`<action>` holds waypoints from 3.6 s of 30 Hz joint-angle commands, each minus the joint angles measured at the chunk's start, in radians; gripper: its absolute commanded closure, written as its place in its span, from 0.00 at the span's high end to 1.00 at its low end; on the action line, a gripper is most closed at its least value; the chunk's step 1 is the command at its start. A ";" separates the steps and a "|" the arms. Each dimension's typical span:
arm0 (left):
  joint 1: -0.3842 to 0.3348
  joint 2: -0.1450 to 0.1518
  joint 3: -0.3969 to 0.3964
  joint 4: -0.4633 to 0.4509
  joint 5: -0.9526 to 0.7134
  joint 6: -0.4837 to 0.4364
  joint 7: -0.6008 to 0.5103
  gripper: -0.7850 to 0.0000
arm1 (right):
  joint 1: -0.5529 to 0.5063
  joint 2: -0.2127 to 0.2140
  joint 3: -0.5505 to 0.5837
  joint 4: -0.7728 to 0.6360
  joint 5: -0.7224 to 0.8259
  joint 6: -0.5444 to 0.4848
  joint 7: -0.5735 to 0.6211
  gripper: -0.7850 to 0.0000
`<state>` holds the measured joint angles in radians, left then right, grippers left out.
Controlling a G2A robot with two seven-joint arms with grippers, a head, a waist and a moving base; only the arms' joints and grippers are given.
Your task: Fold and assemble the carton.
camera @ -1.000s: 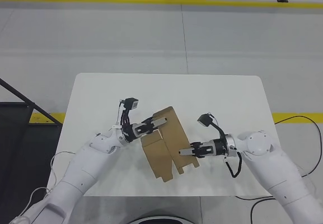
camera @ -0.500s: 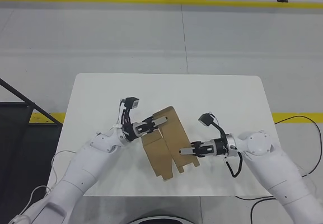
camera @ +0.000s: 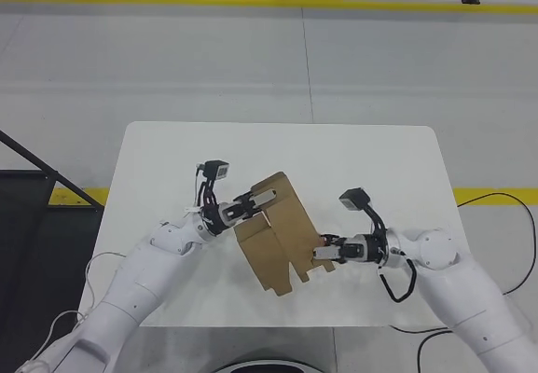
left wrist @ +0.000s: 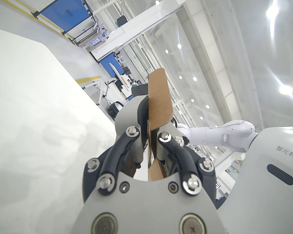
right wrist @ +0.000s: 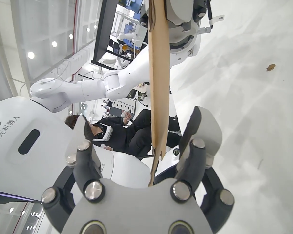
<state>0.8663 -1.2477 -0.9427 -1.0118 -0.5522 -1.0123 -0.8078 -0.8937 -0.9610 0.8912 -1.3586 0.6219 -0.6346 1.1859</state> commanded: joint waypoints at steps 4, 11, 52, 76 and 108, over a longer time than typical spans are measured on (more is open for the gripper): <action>0.000 0.005 0.007 -0.007 -0.016 0.000 0.000 0.00 | -0.014 0.017 0.009 -0.002 0.043 -0.006 -0.007 1.00; -0.001 0.009 0.011 -0.009 -0.021 0.000 0.000 0.00 | -0.014 0.018 0.010 0.000 0.046 -0.008 -0.008 1.00; 0.078 0.011 -0.074 -0.117 0.014 0.051 0.080 0.00 | -0.137 0.011 0.105 -0.023 0.035 -0.057 -0.057 0.20; 0.078 -0.002 -0.077 -0.118 0.007 0.064 0.076 0.00 | -0.203 0.007 0.159 -0.062 -0.088 -0.124 -0.188 0.00; 0.069 -0.022 -0.086 -0.094 -0.023 0.065 0.080 0.00 | -0.266 -0.005 0.203 -0.126 -0.207 -0.172 -0.286 0.19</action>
<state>0.9358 -1.2691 -1.0287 -1.1069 -0.5732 -0.9457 -0.7277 -1.1605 -0.9653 1.0957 -1.4834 0.4177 -0.8071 0.9000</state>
